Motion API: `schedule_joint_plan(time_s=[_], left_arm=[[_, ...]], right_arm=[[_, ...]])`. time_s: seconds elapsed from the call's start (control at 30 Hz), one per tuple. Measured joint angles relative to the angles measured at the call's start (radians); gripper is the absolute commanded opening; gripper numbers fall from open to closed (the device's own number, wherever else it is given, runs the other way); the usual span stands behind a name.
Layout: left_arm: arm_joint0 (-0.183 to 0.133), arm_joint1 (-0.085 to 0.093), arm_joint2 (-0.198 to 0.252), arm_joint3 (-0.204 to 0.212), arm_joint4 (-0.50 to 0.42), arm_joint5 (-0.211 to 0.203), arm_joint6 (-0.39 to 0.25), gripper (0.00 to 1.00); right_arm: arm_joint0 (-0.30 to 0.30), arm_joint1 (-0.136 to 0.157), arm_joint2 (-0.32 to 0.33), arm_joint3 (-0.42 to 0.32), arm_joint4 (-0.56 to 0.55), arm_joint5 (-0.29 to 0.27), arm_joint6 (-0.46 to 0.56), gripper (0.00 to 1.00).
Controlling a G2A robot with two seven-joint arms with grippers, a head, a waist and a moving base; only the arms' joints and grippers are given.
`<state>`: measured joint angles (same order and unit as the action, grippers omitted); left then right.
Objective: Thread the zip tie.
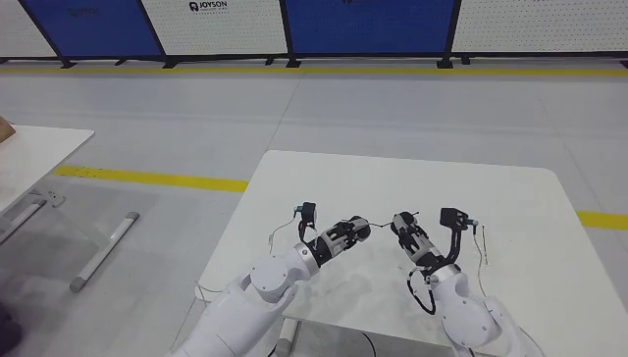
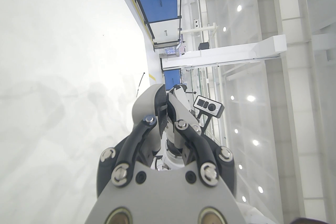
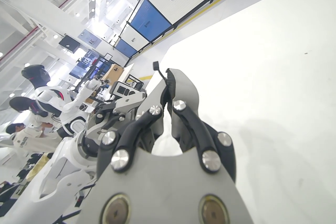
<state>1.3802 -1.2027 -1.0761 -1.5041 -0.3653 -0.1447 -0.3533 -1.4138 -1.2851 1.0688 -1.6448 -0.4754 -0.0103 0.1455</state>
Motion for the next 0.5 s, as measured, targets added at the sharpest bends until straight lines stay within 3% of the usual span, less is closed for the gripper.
schedule_joint_plan(time_s=[0.5], left_arm=[[0.0, 0.0, 0.0, 0.0, 0.0, 0.0, 0.0, 0.0]], right_arm=[[-0.02, -0.002, 0.01, -0.015, -0.014, -0.006, 0.006, 0.0]])
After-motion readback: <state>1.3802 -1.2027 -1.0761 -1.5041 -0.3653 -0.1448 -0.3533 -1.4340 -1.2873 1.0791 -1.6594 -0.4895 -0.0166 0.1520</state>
